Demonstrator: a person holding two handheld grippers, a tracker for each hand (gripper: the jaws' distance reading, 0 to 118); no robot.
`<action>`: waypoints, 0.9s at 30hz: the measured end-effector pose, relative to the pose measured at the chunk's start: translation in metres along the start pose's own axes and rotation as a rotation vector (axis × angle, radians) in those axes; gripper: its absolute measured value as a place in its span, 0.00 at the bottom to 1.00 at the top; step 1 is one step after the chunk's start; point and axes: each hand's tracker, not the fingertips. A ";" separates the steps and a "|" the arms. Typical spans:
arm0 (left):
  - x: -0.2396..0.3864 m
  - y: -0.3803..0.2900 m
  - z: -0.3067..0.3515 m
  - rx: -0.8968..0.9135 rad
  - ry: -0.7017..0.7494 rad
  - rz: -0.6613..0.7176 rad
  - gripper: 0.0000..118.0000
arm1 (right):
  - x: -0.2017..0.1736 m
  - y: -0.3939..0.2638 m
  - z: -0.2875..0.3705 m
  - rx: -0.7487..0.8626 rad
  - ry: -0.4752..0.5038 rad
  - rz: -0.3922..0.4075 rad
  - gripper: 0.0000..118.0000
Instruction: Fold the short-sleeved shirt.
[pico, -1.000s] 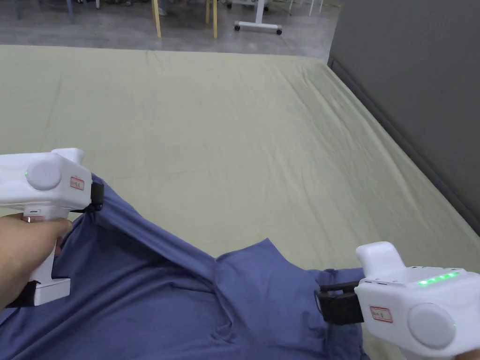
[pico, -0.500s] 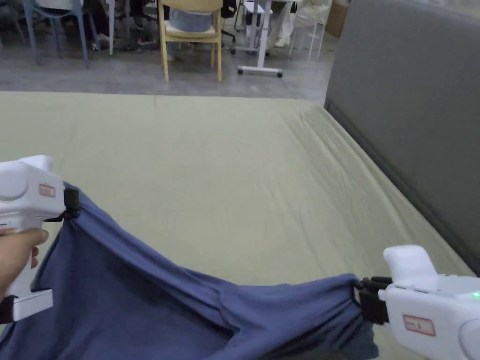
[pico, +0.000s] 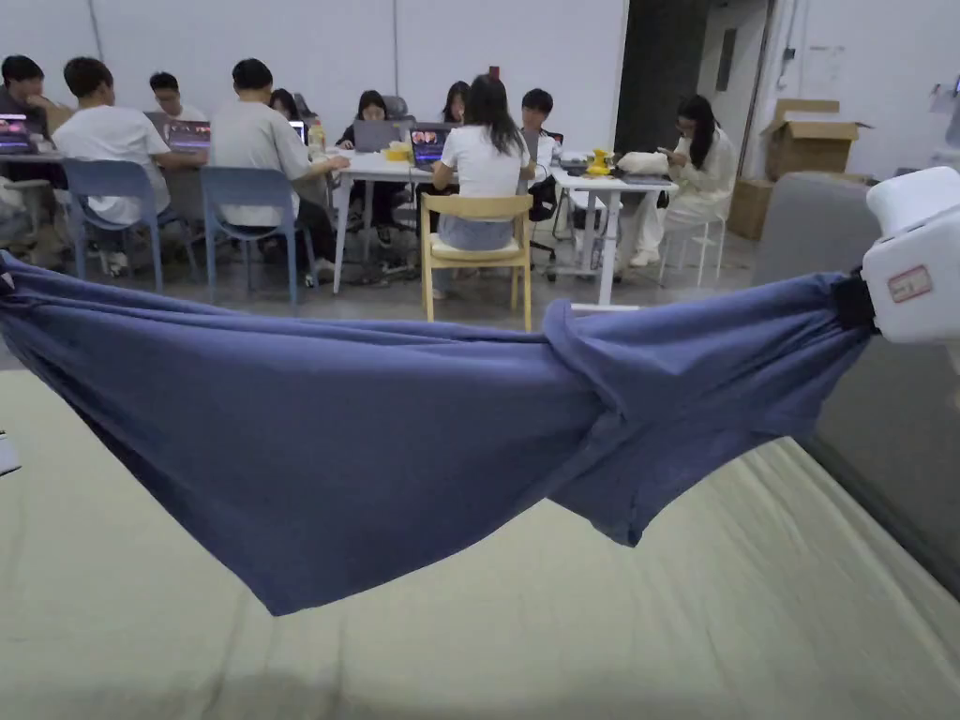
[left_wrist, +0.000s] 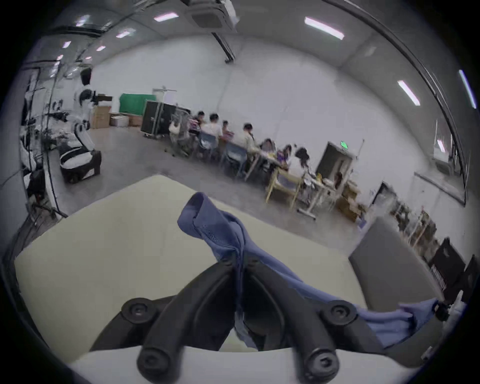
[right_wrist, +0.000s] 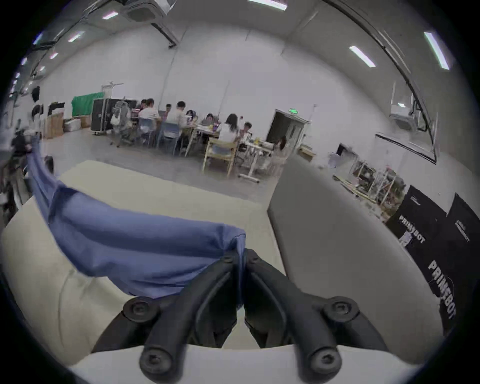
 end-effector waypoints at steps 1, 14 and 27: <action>-0.003 0.006 0.000 -0.002 0.002 0.038 0.00 | 0.003 0.013 -0.006 -0.004 0.021 -0.033 0.03; -0.009 0.027 -0.030 -0.022 0.046 0.100 0.00 | 0.000 0.105 -0.072 -0.097 -0.008 -0.105 0.03; 0.002 0.013 -0.065 -0.104 -0.017 0.128 0.00 | 0.006 0.101 -0.103 -0.118 -0.013 -0.174 0.03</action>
